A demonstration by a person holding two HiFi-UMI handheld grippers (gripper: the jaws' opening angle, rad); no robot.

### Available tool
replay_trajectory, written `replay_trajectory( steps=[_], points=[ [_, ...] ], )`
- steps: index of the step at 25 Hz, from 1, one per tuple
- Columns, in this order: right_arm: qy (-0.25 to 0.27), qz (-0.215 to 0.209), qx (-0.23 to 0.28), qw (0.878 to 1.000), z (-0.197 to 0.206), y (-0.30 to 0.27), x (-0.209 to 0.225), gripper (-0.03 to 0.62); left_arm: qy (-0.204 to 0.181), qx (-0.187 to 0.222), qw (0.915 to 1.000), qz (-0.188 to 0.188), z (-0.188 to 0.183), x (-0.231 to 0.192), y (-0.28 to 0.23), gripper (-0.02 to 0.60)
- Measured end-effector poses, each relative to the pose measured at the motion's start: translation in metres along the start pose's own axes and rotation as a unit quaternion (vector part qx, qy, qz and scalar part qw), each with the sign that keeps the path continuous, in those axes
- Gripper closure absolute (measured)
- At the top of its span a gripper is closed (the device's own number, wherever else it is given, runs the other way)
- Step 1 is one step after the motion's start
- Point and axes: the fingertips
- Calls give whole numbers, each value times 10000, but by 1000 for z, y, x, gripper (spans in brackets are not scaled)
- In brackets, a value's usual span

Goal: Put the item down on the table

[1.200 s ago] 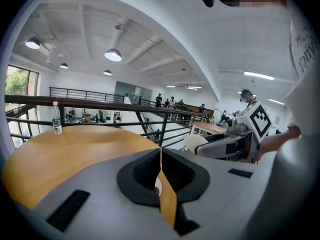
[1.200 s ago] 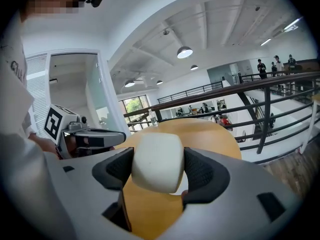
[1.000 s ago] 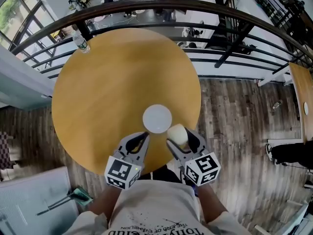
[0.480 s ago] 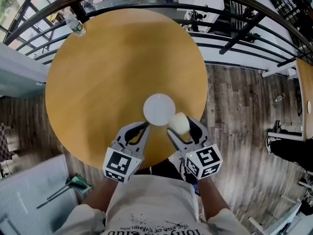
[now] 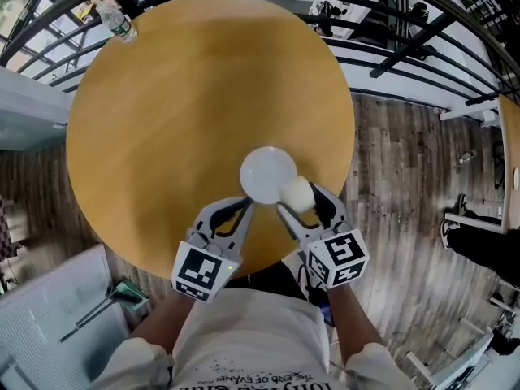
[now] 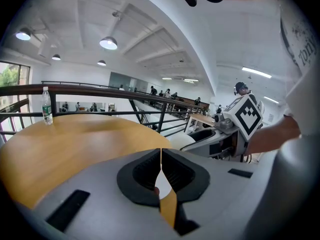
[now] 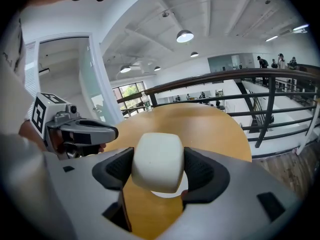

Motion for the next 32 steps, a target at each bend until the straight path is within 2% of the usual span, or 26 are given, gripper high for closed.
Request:
replay_trajectory(
  steps=[9,32],
  points=[
    [127,-106,-267,9995,14,-35,1,278,58,-150,9999,-37,12,-25,-14,554],
    [331,-128,-933,9950,59,-102,14,279,175,-326,9993,-50,29,-50,-33,554]
  ],
)
Point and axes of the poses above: the fingertips, and each gripper's own axes: y backward along the fingers, x to its right, z out of its underside, and after that the axes turned 10 degrees about y, right-handed
